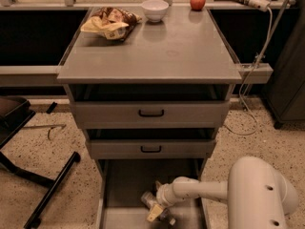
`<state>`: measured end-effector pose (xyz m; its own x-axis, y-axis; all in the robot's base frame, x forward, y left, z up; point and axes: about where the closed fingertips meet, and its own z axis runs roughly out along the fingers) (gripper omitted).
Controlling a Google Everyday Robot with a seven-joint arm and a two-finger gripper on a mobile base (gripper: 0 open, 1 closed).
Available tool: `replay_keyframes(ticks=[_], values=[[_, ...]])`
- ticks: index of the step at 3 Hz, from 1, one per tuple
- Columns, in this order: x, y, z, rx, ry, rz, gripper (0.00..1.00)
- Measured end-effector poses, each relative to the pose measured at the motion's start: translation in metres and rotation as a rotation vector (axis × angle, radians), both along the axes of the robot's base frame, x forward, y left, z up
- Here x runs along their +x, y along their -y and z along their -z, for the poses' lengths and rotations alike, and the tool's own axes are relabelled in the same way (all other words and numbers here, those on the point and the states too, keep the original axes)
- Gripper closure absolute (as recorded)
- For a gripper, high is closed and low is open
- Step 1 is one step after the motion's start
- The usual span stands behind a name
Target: Place blue plastic bottle into bottom drawer
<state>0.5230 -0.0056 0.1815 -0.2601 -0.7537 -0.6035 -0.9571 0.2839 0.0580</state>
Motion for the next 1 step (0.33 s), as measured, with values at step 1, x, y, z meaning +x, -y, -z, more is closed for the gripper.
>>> replay_keyframes(ticks=[1], values=[[0.0000,0.0000,0.0000,0.000,0.000,0.000,0.00]])
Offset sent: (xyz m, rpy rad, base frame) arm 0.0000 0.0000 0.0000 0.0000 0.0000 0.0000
